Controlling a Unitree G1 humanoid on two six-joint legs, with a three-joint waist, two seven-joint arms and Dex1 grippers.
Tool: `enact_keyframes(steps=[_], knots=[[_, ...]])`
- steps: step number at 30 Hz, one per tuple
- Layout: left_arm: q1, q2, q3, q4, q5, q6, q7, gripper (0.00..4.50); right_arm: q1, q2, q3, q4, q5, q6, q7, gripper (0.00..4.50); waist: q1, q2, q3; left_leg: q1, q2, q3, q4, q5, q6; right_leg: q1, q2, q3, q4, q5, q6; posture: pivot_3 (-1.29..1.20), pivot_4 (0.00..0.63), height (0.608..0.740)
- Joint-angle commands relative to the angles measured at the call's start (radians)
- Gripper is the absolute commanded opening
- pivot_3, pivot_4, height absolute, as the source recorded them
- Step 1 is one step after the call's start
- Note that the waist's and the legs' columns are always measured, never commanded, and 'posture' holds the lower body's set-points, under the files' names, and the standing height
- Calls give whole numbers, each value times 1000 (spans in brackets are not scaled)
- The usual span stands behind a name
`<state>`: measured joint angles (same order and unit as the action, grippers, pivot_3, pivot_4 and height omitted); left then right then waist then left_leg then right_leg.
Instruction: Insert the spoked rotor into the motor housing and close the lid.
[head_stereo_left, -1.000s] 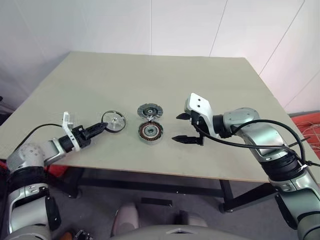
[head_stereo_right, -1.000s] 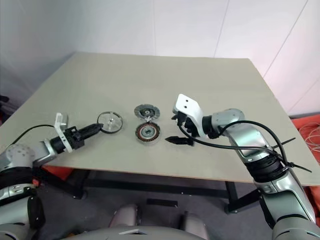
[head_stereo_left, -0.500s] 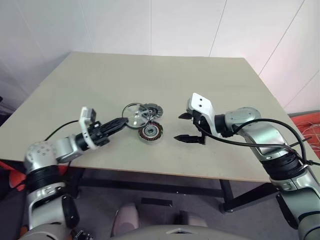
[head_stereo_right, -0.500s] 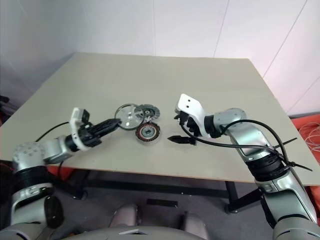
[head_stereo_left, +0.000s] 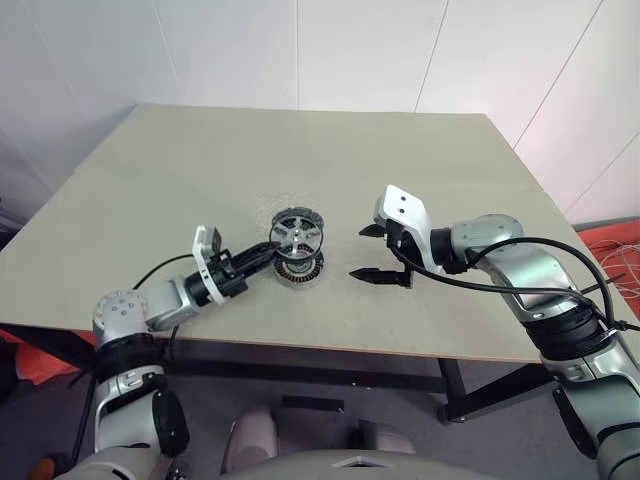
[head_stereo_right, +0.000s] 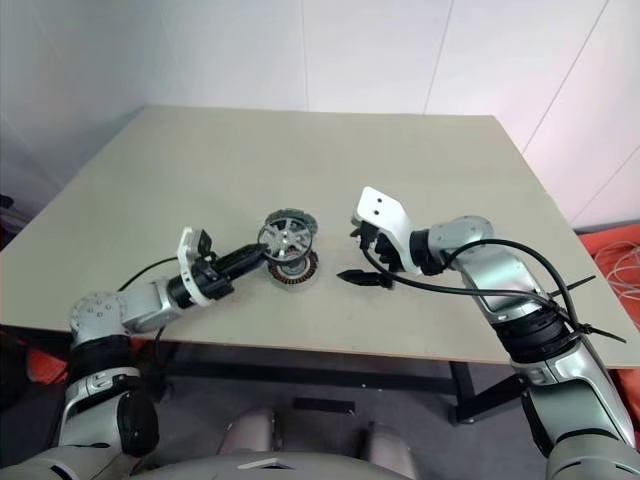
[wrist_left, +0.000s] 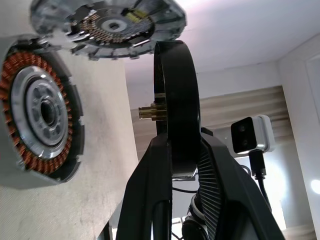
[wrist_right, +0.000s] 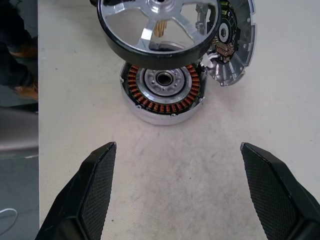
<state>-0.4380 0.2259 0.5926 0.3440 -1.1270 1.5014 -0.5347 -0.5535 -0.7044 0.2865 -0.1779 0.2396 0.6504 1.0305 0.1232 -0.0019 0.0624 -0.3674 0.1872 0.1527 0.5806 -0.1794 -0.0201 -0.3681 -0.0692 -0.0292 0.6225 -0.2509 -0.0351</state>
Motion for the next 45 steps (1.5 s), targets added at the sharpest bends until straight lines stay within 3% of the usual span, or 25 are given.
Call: enact_keyframes(steps=[1, 10, 45], knots=[[-12, -7, 20, 1, -24, -26, 20, 423, -12, -6, -36, -36, 9, -10, -2, 4500, 0, 0, 0, 0, 0, 0, 0, 0, 0, 0, 0, 0, 0, 0, 0, 0, 0, 740], [-46, -47, -25, 61, 2, -95, 38, 423, -17, 0, -30, -36, 9, -12, -2, 4500, 1, 0, 0, 0, 0, 0, 0, 0, 0, 0, 0, 0, 0, 0, 0, 0, 0, 740], [-18, -12, -103, 70, 53, -131, 34, 423, -16, 4, -31, -31, 6, -16, -11, 4500, 1, 0, 0, 0, 0, 0, 0, 0, 0, 0, 0, 0, 0, 0, 0, 0, 0, 740]])
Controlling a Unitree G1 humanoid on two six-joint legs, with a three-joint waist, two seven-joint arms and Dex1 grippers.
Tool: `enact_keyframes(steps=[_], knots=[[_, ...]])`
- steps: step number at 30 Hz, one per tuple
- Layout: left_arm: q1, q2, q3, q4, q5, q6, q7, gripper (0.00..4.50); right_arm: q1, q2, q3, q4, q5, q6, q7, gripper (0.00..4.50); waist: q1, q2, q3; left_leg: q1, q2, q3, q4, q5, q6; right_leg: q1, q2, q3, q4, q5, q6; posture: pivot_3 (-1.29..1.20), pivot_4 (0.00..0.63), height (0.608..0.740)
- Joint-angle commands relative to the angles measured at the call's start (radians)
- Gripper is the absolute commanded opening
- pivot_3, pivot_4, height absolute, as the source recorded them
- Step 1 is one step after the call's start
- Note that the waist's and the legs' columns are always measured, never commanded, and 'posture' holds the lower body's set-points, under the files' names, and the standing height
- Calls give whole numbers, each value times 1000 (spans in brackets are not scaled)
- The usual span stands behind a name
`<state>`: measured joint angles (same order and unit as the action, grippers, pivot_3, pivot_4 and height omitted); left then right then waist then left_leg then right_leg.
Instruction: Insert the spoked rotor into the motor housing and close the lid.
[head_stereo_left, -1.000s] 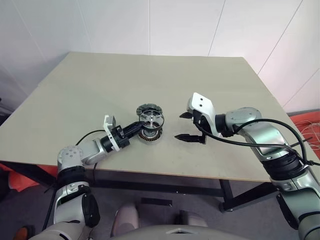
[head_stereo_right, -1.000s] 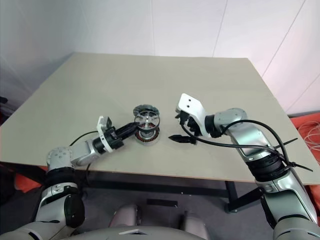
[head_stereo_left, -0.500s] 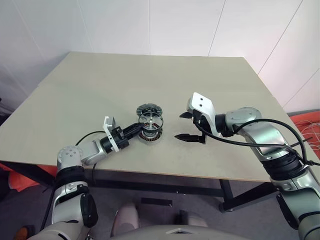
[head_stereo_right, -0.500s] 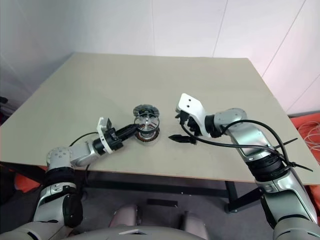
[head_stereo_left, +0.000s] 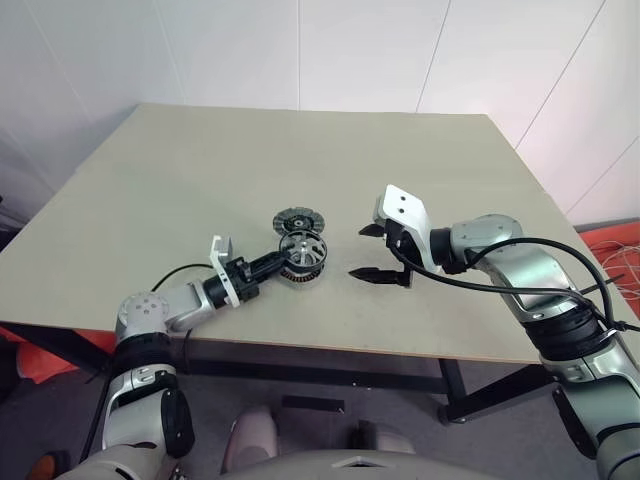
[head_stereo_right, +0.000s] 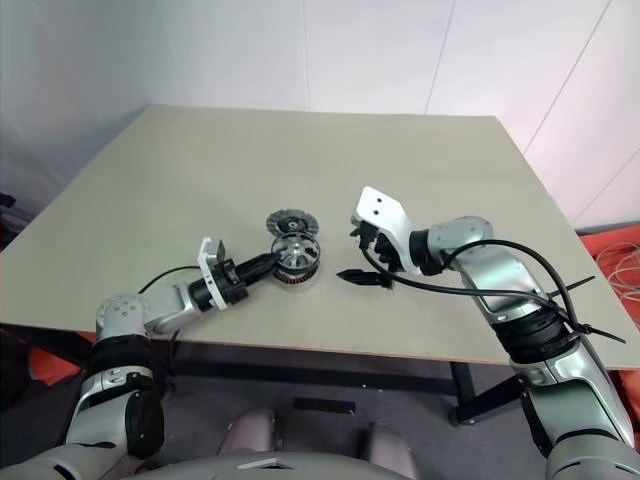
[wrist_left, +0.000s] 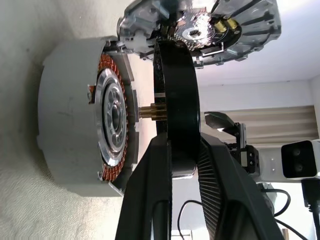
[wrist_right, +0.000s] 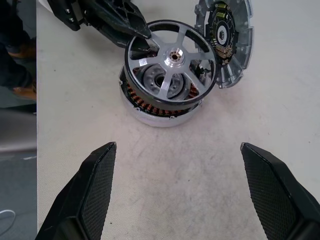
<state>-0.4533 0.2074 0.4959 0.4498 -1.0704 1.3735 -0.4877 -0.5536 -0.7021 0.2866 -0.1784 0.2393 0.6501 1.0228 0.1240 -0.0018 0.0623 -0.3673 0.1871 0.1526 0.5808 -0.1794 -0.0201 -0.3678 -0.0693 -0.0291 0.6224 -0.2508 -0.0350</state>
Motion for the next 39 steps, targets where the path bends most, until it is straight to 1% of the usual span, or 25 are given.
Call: enact_keyframes(steps=[1, 11, 18, 23, 25, 26, 35, 36, 39], knots=[[-1, 6, -6, -37, -5, -3, -13, 423, -16, 2, -31, -30, 6, -16, -3, 4500, 0, 0, 0, 0, 0, 0, 0, 0, 0, 0, 0, 0, 0, 0, 0, 0, 0, 740], [-3, 11, 13, -39, -16, -17, -10, 423, -18, 7, -27, -27, 3, -19, -4, 4500, 0, 0, 0, 0, 0, 0, 0, 0, 0, 0, 0, 0, 0, 0, 0, 0, 0, 740], [-7, 20, 3, -27, -10, -2, -10, 423, -17, 9, -29, -29, 2, -18, -7, 4500, 0, 0, 0, 0, 0, 0, 0, 0, 0, 0, 0, 0, 0, 0, 0, 0, 0, 740], [-5, 26, -2, -36, -3, -22, -25, 423, -16, 10, -29, -29, 2, -16, -10, 4500, 0, 0, 0, 0, 0, 0, 0, 0, 0, 0, 0, 0, 0, 0, 0, 0, 0, 740], [-1, 33, -5, -49, -11, -7, -31, 1146, -15, 10, -29, -30, 3, -15, -10, 4500, 0, 0, 0, 0, 0, 0, 0, 0, 0, 0, 0, 0, 0, 0, 0, 0, 0, 740], [1, 36, -9, -53, -9, -2, -28, 1332, -14, 10, -29, -30, 3, -16, -10, 4500, 0, 0, 0, 0, 0, 0, 0, 0, 0, 0, 0, 0, 0, 0, 0, 0, 0, 740], [-10, 53, 18, -68, -41, 34, -17, 4226, -17, 15, -25, -23, -1, -23, -9, 4500, 0, 0, 0, 1, 0, 0, 0, 0, 0, 0, 0, 0, 0, 0, 0, 0, 0, 740], [-10, 56, 20, -73, -44, 40, -16, 4479, -17, 15, -25, -22, -2, -24, -9, 4500, 0, 0, 0, 1, 0, 0, 0, 0, 0, 0, 0, 0, 0, 0, 0, 0, 0, 740], [-7, 72, 21, -93, -49, 56, -11, 4479, -16, 16, -25, -22, -1, -26, -9, 4500, -1, 0, 0, 1, 0, 0, 0, 0, 0, 0, 0, 0, 0, 0, 0, 0, 0, 740]])
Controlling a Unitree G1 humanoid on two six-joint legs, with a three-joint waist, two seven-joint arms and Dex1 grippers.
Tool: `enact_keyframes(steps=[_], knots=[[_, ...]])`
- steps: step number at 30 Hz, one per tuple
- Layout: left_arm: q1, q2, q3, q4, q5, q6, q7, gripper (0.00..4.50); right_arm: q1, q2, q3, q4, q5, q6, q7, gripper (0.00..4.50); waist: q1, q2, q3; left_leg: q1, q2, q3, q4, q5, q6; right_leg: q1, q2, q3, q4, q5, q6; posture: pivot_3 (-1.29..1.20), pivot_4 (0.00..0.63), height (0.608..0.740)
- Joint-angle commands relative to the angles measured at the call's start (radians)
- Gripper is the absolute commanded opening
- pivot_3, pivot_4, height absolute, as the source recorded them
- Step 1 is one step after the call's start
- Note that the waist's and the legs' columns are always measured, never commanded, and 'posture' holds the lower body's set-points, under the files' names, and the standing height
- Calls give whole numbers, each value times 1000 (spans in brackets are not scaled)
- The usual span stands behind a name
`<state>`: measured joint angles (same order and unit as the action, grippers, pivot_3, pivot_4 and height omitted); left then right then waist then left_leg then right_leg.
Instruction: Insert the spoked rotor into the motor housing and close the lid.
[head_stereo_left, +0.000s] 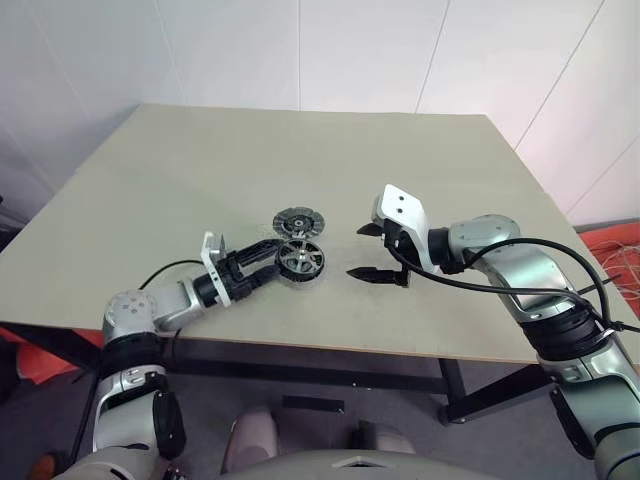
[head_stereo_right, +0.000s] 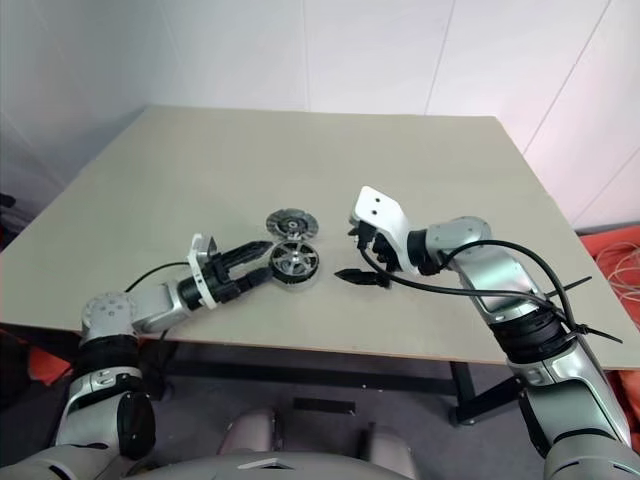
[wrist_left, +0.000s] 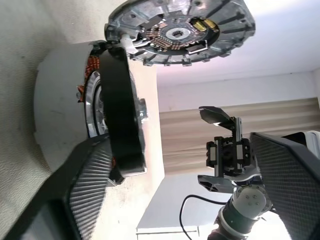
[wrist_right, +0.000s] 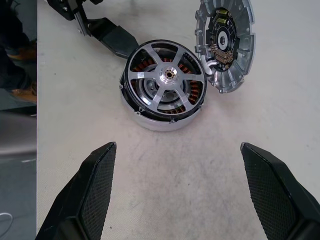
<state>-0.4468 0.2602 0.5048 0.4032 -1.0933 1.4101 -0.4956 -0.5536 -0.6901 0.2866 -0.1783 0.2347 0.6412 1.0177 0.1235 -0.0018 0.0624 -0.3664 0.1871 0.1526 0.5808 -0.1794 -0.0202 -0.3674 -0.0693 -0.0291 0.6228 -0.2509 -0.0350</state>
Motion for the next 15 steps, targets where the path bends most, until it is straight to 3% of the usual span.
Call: enact_keyframes(steps=[1, 15], knots=[[-13, 22, 19, -51, -34, 25, -2, 4479, -15, 5, -25, -22, 3, -18, -4, 4500, 0, 0, 0, 0, 0, 0, 0, 0, 0, 0, 0, 0, 0, 0, 0, 0, 0, 740], [-36, 75, 81, -121, -109, 121, 45, 4479, -17, 18, -18, -12, 0, -24, 0, 4500, -1, 0, 0, -1, 0, 0, 0, 0, 0, -1, 0, 0, 0, 0, 0, 0, 0, 740]])
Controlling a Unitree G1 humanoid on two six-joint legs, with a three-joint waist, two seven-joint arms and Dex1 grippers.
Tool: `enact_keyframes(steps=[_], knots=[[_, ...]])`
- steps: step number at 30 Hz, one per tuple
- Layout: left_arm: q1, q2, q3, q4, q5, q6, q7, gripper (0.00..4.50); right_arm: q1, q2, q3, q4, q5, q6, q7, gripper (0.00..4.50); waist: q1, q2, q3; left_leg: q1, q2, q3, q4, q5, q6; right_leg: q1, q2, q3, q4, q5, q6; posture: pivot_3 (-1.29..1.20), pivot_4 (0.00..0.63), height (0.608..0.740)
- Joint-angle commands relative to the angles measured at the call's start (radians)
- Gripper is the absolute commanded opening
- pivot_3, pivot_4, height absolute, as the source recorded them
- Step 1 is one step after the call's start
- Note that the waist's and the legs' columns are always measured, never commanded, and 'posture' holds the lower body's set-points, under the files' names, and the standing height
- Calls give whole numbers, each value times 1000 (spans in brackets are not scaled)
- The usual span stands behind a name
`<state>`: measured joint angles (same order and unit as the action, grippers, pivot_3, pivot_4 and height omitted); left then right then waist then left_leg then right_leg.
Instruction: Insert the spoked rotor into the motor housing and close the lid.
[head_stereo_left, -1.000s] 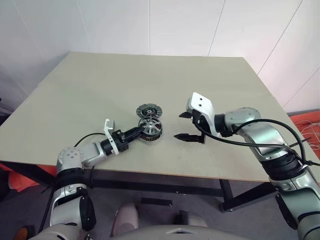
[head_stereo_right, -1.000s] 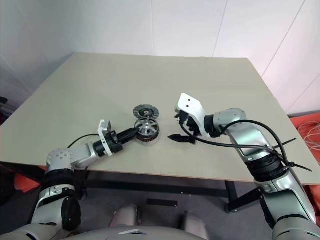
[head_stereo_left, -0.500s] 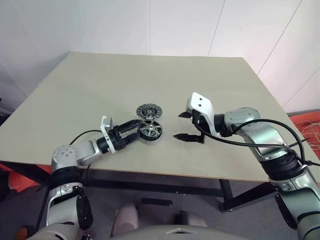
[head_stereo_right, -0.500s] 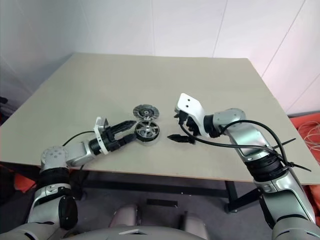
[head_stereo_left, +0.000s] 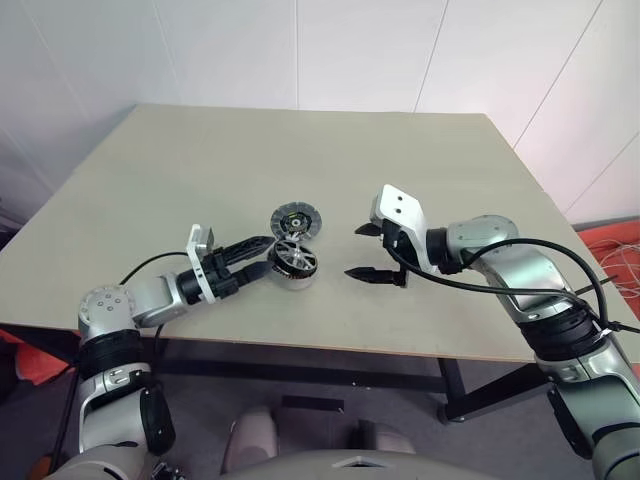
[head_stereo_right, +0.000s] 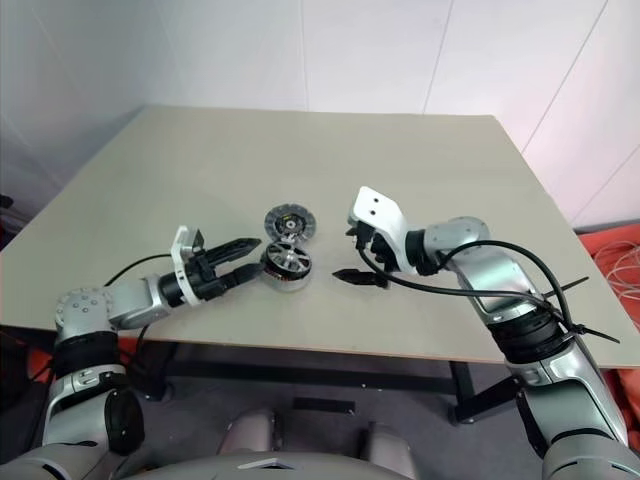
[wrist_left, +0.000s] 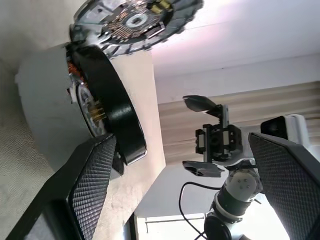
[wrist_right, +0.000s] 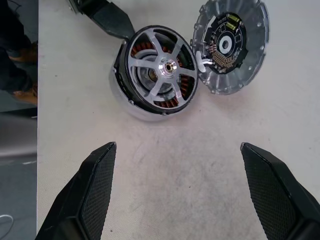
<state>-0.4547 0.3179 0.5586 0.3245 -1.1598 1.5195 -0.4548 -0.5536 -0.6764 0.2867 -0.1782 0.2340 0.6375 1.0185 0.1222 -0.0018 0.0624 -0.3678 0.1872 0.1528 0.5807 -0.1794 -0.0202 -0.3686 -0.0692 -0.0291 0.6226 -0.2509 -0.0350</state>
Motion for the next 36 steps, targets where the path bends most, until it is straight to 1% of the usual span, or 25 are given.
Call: enact_keyframes(steps=[1, 9, 15, 19, 31, 34, 36], knots=[[-26, 20, 27, -44, -39, 13, 9, 4479, -18, 6, -18, -12, 1, -21, 0, 4500, 0, 0, 0, 0, 0, 0, 0, 0, 0, 0, 0, 0, 0, 0, 0, 0, 0, 740], [0, 18, 14, -36, 7, -16, 52, 4479, -15, 11, -18, -12, -3, -20, -1, 4500, 1, 0, 0, 0, 0, 0, 0, 0, 0, 0, 0, 0, 0, 0, 0, 0, 0, 740], [-13, 2, 5, -39, 17, -38, 79, 4479, -10, 9, -16, -11, -8, -21, -3, 4500, 2, 0, 0, 0, 0, 0, 0, 0, 0, 1, 0, 0, 0, 0, 0, 0, 0, 740], [-42, -39, 51, -28, -33, -43, 113, 4479, -7, 12, -14, -13, -11, -21, -3, 4500, 4, 0, 0, 0, -1, 0, 0, 0, 0, 1, 0, 0, 0, 0, 0, 0, 0, 740], [-20, -76, 73, -29, -27, 4, 217, 4479, -3, 18, -13, -9, -20, -26, -8, 4500, 5, 0, 0, 0, -1, -1, 1, 0, 0, 2, 0, 0, 0, 0, 0, 0, 0, 740], [-33, -99, 95, -34, -72, 19, 230, 4479, -5, 20, -13, -5, -21, -28, -7, 4500, 5, 0, 0, 0, -1, -1, 1, 0, 0, 2, 0, 0, 0, 0, 0, 0, 0, 740], [-29, -102, 94, -43, -73, 25, 235, 4479, -5, 22, -12, -7, -22, -28, -7, 4500, 6, 0, 0, 0, -1, -1, 1, 0, 0, 2, 0, 0, 0, 0, 0, 0, 0, 740]])
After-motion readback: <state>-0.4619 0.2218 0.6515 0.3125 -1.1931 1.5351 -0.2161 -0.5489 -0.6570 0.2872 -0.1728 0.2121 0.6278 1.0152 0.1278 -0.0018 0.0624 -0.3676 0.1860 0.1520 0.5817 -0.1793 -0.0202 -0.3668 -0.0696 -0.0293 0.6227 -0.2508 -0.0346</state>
